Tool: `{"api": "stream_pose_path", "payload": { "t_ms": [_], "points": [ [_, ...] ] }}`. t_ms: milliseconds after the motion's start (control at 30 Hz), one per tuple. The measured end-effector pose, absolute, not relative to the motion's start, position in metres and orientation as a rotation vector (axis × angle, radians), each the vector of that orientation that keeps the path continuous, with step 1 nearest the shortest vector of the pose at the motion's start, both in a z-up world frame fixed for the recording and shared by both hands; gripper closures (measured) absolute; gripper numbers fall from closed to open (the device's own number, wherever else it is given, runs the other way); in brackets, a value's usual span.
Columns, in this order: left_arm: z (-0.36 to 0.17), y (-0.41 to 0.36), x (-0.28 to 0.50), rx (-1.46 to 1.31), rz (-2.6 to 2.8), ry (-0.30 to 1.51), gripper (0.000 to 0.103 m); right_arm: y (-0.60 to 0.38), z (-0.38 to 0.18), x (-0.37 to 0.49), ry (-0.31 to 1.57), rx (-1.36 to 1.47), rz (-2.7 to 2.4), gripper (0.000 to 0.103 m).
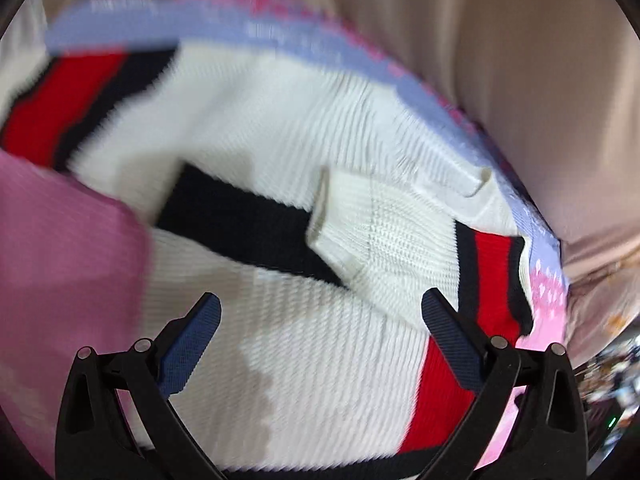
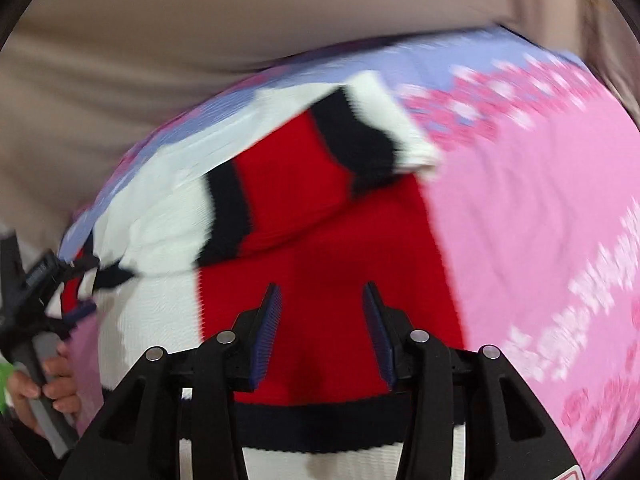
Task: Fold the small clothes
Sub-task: 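Fold the sleeve across the sweater body with the right gripper while the left gripper pinches the shoulder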
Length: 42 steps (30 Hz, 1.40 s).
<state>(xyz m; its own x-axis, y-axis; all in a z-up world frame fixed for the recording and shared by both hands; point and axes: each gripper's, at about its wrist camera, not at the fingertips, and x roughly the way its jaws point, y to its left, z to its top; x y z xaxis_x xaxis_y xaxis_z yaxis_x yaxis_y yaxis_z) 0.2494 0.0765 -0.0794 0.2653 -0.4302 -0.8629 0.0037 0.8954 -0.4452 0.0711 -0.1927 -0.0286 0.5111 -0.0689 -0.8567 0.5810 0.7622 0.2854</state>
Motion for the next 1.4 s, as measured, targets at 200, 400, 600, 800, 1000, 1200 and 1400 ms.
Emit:
{"api": "stream_pose_path", "payload": {
  "t_ms": [200,400,600,800,1000,1200,1400],
  "points": [
    [-0.091,0.052,0.258,-0.482,-0.233,1.249,0.034,-0.255,-0.052,0.071,0.929,0.791,-0.384,0.046],
    [-0.055,0.031,0.281,-0.417,-0.281,1.145,0.102,-0.290,-0.087,0.114,0.860,0.993,-0.316,0.069],
    [-0.003,0.053,0.292,-0.362,-0.275,0.961,0.103,-0.286,-0.029,0.123,0.656,0.841,-0.226,0.095],
    [-0.079,0.067,0.273,-0.554,-0.265,1.205,0.049,-0.292,-0.088,0.118,0.822,0.909,-0.290,0.093],
    [-0.104,0.049,0.269,-0.605,-0.228,1.244,0.044,-0.297,-0.088,0.111,0.841,0.925,-0.313,0.089],
    [-0.047,0.052,0.281,-0.606,-0.332,1.049,0.097,-0.283,-0.066,0.124,0.739,0.890,-0.273,0.092],
    [-0.078,0.063,0.283,-0.403,-0.252,1.085,0.096,-0.276,-0.092,0.138,0.847,0.804,-0.292,0.095]
  ]
}}
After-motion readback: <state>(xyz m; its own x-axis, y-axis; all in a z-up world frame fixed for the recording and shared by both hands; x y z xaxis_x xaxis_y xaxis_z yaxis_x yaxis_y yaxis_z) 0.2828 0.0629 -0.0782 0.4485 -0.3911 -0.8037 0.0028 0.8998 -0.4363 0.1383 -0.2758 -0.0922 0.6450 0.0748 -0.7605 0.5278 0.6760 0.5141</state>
